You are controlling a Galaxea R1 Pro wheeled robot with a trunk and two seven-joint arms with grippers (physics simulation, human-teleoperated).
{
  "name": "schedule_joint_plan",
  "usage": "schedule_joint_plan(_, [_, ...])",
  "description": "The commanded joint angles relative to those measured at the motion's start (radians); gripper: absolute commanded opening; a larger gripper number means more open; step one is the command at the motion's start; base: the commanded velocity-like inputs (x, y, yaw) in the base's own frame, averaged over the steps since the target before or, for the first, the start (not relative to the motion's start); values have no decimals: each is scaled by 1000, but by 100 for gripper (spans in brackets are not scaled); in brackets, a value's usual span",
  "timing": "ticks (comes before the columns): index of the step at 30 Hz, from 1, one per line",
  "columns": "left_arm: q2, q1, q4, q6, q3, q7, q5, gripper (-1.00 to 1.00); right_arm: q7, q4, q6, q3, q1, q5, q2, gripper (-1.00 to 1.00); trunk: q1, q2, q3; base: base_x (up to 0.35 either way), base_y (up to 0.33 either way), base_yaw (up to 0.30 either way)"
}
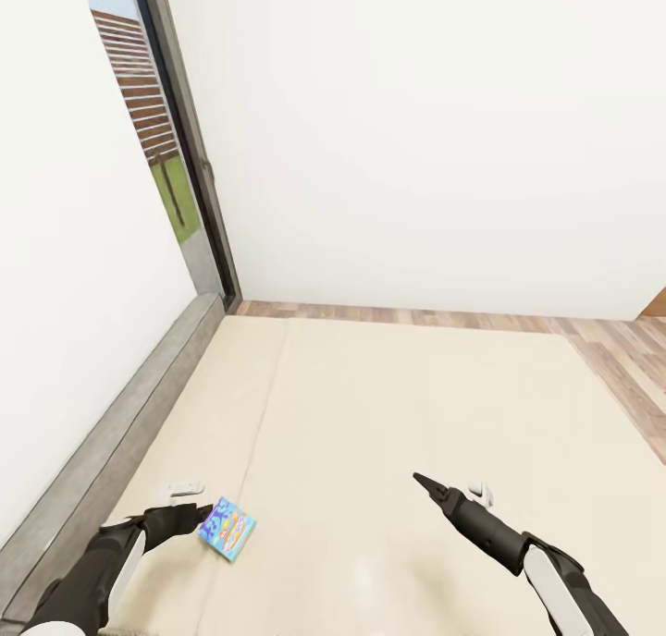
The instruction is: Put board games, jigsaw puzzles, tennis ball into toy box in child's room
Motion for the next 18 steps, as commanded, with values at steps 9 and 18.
schedule_joint_plan(9, [-25, -29, -30, 17, 23, -14, 5, 100, -29, -29, -20, 25, -29, -24, 17, 100, 1, -2, -2, 0, 0, 0])
schedule_joint_plan(18, [-60, -29, -29, 17, 19, -4, -1, 100, -79, -79, -70, 25, -30, -4, 62, 100, 1, -2, -2, 0, 38, 0])
